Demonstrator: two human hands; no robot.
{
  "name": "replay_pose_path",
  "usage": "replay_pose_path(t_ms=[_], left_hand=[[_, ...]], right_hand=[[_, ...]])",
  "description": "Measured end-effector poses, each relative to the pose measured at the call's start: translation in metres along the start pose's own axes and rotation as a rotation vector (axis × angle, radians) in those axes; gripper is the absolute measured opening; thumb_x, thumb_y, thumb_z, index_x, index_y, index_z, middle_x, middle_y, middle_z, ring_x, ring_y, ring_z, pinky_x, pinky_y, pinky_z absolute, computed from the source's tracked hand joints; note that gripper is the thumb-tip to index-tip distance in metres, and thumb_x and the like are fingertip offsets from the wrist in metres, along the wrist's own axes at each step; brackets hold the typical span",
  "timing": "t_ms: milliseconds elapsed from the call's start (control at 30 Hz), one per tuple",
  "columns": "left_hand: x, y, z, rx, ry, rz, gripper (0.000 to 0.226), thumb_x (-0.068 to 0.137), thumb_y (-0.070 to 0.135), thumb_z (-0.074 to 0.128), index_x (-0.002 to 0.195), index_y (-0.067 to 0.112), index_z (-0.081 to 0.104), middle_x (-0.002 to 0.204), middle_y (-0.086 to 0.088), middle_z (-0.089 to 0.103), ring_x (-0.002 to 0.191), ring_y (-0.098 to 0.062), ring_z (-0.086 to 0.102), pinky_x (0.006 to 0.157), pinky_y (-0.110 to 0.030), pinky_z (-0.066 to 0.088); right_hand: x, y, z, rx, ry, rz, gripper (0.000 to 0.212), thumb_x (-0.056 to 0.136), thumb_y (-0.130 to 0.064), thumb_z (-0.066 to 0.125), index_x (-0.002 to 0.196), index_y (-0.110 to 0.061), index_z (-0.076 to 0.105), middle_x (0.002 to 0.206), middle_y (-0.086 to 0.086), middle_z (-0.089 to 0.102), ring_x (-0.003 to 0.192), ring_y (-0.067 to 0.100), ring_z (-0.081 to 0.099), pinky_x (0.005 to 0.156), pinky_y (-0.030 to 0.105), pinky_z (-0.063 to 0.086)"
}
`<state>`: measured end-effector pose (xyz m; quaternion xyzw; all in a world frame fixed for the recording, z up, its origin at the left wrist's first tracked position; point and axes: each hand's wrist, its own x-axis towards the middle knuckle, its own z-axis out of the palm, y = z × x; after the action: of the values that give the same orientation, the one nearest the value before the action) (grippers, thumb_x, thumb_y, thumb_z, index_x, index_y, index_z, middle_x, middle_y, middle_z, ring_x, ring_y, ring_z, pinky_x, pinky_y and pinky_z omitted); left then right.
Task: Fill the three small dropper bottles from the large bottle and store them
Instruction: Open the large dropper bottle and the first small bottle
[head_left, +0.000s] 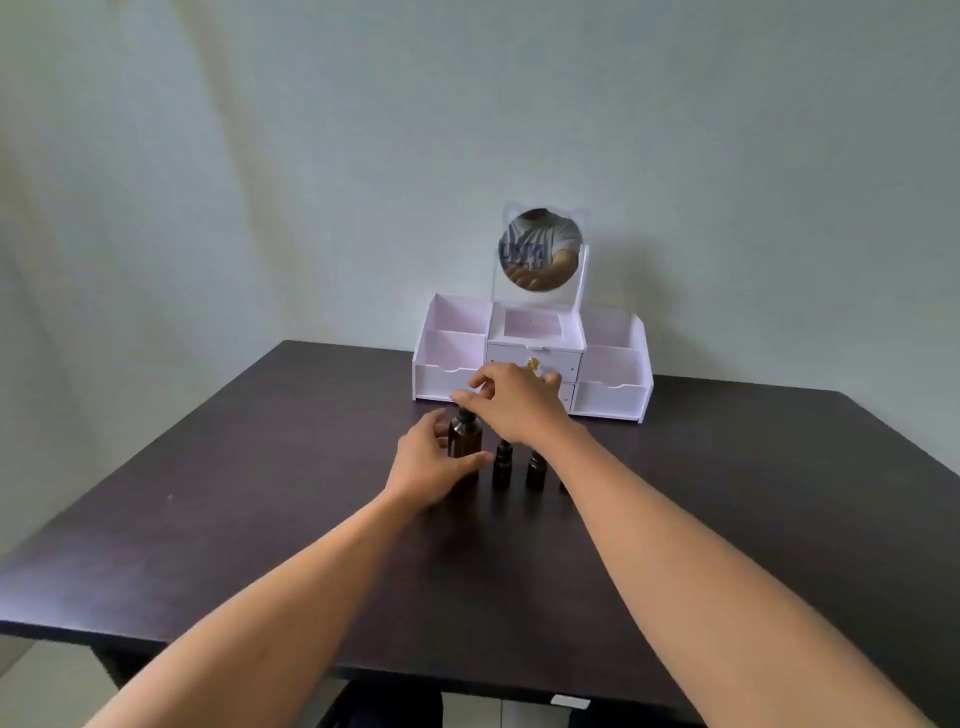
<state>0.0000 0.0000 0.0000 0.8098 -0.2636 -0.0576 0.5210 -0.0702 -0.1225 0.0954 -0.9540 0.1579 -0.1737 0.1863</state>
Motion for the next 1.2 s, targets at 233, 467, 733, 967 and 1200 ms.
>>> replay_pose_path(t_ms=[233,467,733,967,1200], left_hand=[[0.006,-0.022,0.014,-0.002,0.032,0.015,0.053,0.069,0.044,0.087,0.111,0.018,0.068,0.097,0.007,0.071,0.092,-0.009,0.066,0.080,-0.025,0.054],[0.005,-0.029,0.018,0.007,0.023,0.031,0.056,0.073,0.051,0.081,0.121,0.026,0.066,0.108,0.008,0.073,0.100,-0.009,0.067,0.091,-0.037,0.057],[0.004,-0.028,0.017,0.015,0.018,0.021,0.058,0.074,0.052,0.080,0.125,0.029,0.064,0.113,0.008,0.071,0.103,-0.011,0.067,0.092,-0.040,0.056],[0.006,-0.029,0.019,0.022,0.021,0.020,0.062,0.075,0.053,0.080,0.128,0.027,0.062,0.117,0.007,0.070,0.107,-0.011,0.064,0.095,-0.037,0.054],[0.006,-0.029,0.018,0.038,0.001,0.001,0.065,0.076,0.052,0.078,0.132,0.026,0.059,0.121,0.006,0.068,0.111,-0.013,0.063,0.097,-0.036,0.053]], right_hand=[[0.024,0.002,0.008,-0.119,-0.131,0.005,0.041,0.086,-0.065,0.062,0.077,-0.025,0.066,0.071,-0.011,0.061,0.093,0.016,0.060,0.115,0.055,0.016],[0.036,-0.003,0.005,-0.243,-0.184,-0.085,0.039,0.082,-0.055,0.072,0.075,-0.018,0.063,0.074,-0.003,0.060,0.092,0.024,0.059,0.104,0.059,0.029],[0.036,-0.015,-0.017,-0.175,-0.403,-0.150,0.025,0.086,-0.017,0.074,0.109,-0.027,0.075,0.096,-0.007,0.068,0.102,0.019,0.063,0.096,0.042,0.048],[0.040,-0.021,-0.017,-0.207,-0.327,-0.074,0.041,0.087,-0.059,0.065,0.104,-0.022,0.070,0.102,-0.004,0.067,0.106,0.021,0.059,0.106,0.056,0.026],[0.045,-0.028,-0.025,-0.066,-0.474,-0.113,0.058,0.083,-0.024,0.076,0.136,-0.026,0.054,0.113,-0.004,0.066,0.100,0.018,0.062,0.086,0.032,0.049]])
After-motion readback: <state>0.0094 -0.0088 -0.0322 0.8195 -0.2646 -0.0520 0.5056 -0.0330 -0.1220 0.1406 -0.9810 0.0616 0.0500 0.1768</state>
